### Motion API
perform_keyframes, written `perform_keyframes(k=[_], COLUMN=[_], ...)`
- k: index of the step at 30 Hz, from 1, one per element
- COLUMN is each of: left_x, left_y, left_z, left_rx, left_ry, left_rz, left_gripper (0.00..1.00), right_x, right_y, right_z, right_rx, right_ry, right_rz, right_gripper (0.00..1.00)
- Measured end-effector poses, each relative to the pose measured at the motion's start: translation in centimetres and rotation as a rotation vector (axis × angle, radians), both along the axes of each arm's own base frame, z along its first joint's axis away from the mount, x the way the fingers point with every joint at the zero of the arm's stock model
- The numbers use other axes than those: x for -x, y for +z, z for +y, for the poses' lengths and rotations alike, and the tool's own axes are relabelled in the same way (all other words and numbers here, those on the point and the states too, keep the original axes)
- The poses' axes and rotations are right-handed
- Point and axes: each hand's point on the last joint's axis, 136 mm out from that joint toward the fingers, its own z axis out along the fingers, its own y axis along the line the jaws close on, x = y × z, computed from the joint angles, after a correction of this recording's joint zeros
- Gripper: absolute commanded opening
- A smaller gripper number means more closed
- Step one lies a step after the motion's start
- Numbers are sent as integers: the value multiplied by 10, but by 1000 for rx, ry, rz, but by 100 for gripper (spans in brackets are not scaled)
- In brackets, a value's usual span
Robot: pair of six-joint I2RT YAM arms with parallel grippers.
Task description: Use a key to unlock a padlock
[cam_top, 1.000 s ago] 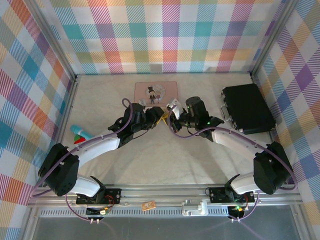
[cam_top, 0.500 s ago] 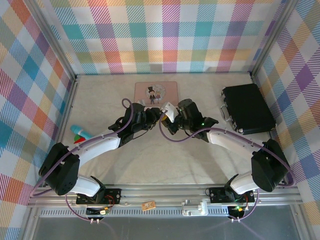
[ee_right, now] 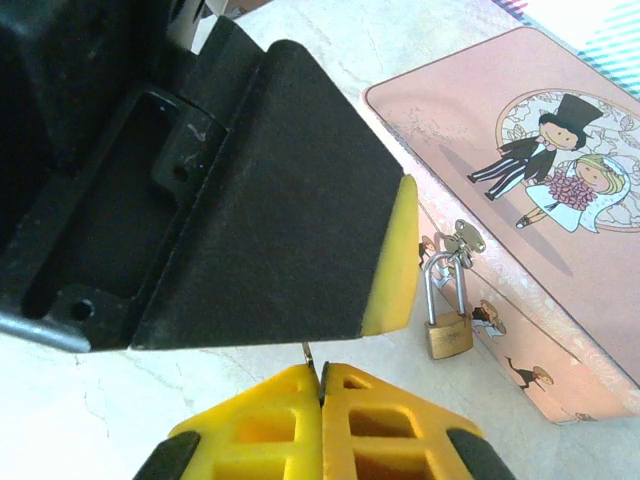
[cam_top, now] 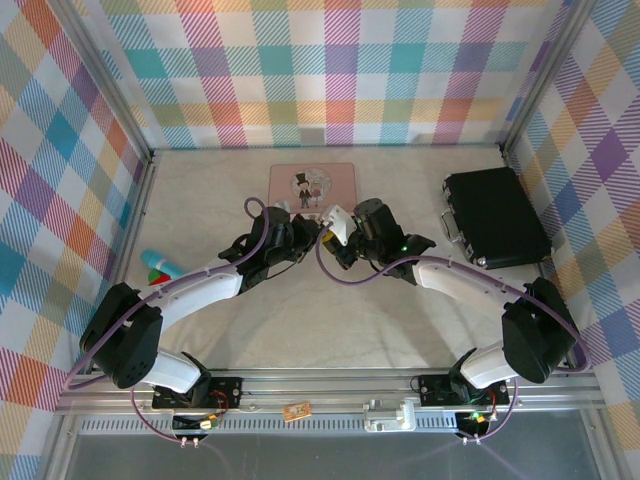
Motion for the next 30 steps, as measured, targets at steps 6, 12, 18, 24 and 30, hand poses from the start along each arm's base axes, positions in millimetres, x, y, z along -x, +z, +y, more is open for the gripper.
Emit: perform_keyframes(k=[6,12,18,24,30], left_x=[-4,-8,-6,4,10], left_y=[6,24,62,76,83], left_z=[1,5,3,-4,-5], left_rx=[-74,-126,-61,4,15], left_ry=[-34,-69,-107,-163,-192], left_rz=[-90,-212,-406,-523,-592], left_gripper=[0,0,0,0,0], right_x=[-1,-14,-8,2,8], right_y=[23,69,85,74,68], right_z=[-10,-39,-39,-22,-14], right_rx=[-117,-353,-538,-625,-689], right_ry=[-41,-125,-93,-15,34], right_rz=[85,193,346,525,620], right_gripper=[33,41,45,47,45])
